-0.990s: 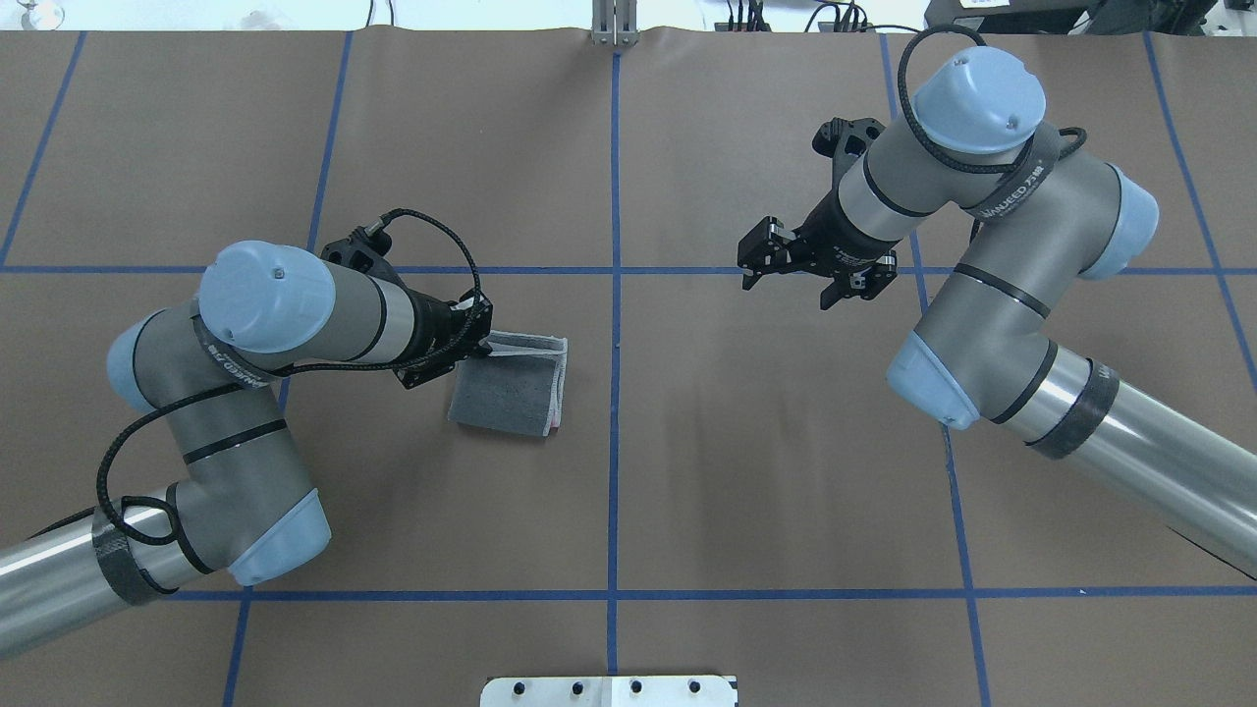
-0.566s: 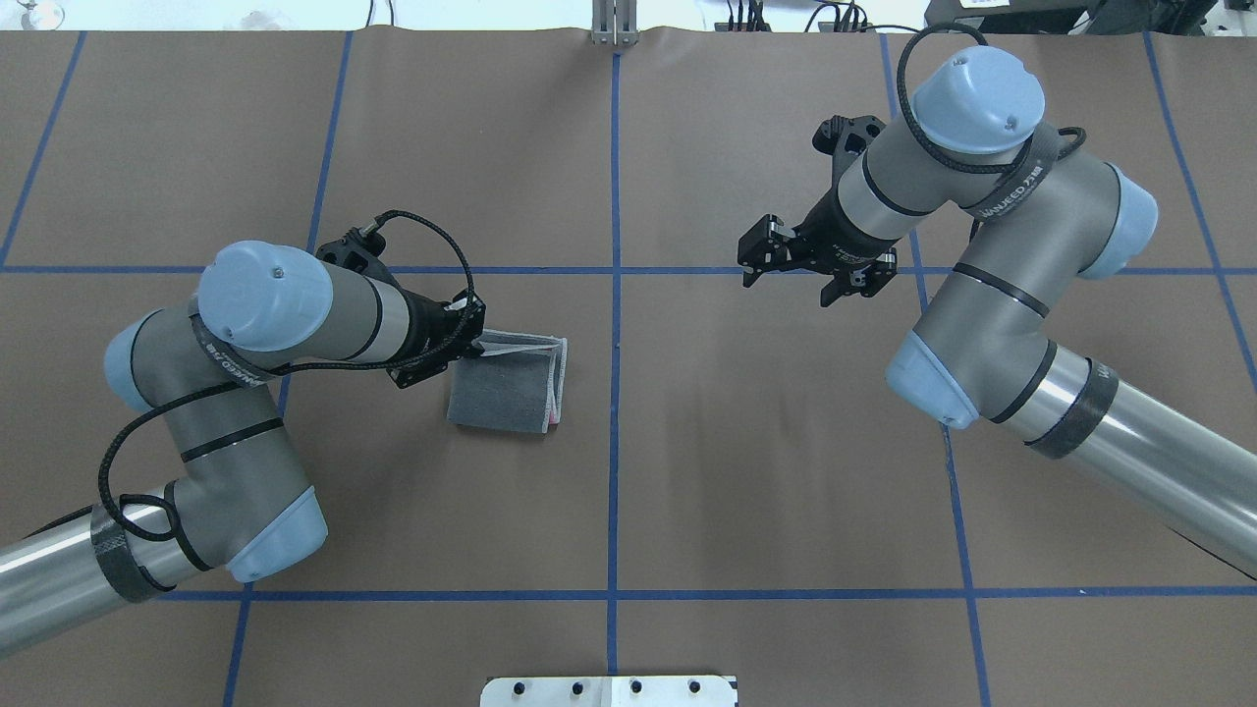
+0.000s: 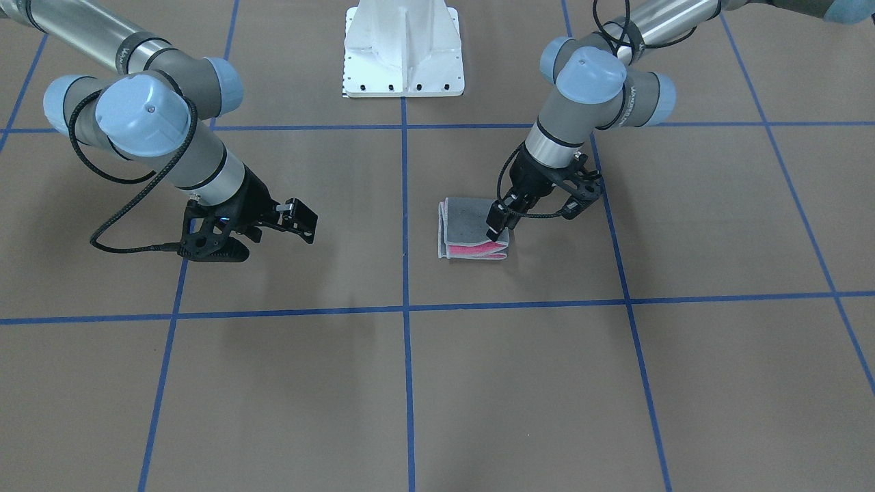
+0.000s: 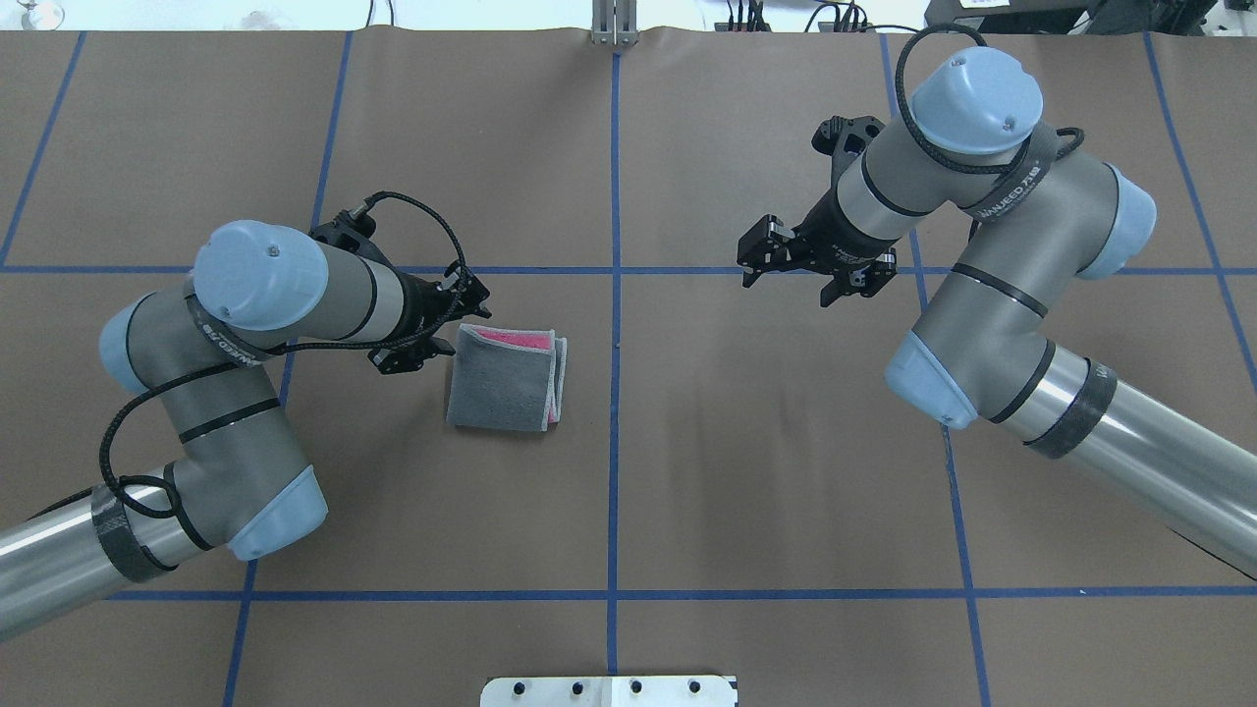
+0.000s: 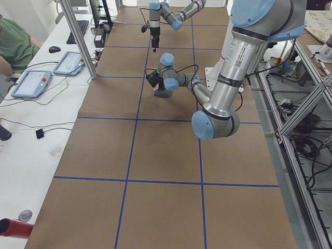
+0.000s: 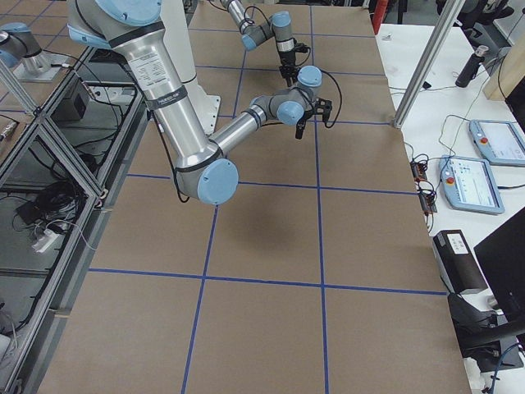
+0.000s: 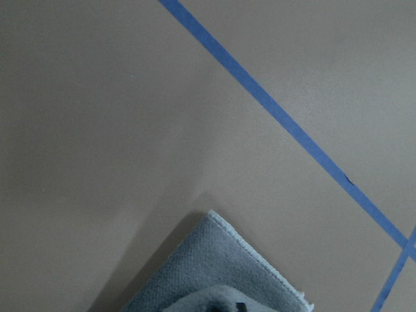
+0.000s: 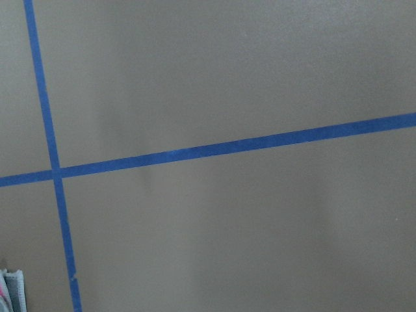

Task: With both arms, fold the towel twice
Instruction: 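Lower the folded end onto the towel and open the left gripper, then raise the left gripper up and away from the folded towel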

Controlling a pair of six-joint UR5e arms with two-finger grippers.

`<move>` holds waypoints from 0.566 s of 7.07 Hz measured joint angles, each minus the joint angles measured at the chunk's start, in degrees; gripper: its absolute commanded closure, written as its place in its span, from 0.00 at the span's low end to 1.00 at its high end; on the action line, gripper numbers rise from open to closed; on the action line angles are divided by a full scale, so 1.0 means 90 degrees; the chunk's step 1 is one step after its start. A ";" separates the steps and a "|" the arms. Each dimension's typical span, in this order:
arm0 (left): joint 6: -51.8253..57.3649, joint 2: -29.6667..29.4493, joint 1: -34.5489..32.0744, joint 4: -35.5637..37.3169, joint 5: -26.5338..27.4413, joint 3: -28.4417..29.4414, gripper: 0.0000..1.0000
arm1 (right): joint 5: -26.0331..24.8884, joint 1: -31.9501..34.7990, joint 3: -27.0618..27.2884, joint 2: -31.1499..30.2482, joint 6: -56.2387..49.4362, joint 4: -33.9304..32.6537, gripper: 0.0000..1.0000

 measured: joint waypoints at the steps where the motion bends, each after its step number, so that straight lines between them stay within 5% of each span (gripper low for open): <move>1: 0.0005 -0.0007 -0.0075 0.0008 -0.0008 0.0012 0.00 | 0.0002 0.0001 0.0003 0.0005 0.0002 0.0002 0.00; 4: -0.0099 -0.0136 -0.0042 -0.0007 -0.0016 0.0026 0.00 | 0.0012 0.0004 0.0004 0.0009 -0.0002 0.0003 0.00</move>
